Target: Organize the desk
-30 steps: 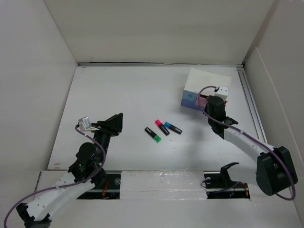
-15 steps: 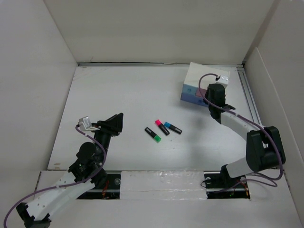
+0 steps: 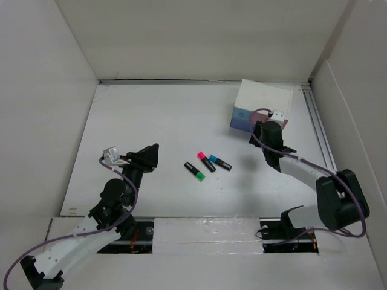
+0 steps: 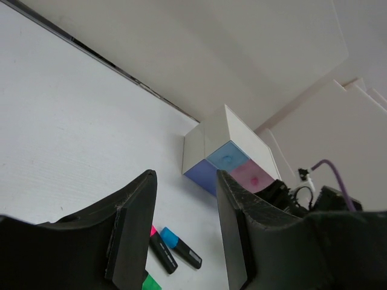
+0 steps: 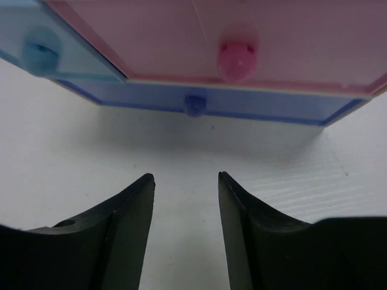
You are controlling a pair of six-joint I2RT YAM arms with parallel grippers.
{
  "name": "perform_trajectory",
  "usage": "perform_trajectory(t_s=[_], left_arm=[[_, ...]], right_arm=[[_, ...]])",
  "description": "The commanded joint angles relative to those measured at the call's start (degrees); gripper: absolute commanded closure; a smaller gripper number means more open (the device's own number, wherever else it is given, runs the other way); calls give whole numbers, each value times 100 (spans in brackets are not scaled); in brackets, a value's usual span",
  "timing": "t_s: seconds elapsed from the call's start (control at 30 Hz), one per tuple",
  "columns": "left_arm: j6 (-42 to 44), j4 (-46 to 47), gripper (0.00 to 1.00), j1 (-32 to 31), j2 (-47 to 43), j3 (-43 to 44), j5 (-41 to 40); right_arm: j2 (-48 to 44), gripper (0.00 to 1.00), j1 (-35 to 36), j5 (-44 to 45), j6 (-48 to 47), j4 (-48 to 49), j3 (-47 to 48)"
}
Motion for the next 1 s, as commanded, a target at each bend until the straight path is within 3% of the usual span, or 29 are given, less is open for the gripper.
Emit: perform_trajectory(t_s=[0.0,0.37,0.63,0.97], left_arm=[[90,343,60,-28,56,117,-1],[107,316,60,-28,-6,100,-28],[107,343,60,-28,29,99,-19],[125,369,60,-28,29,82,-45]], right_arm=[[597,50,-61,-142,511,499,-15],[1688,52,-123,297,660,1553,505],[2006,68,-176,622,889,1985,592],[2120,66,53,1404,1091,1932,715]])
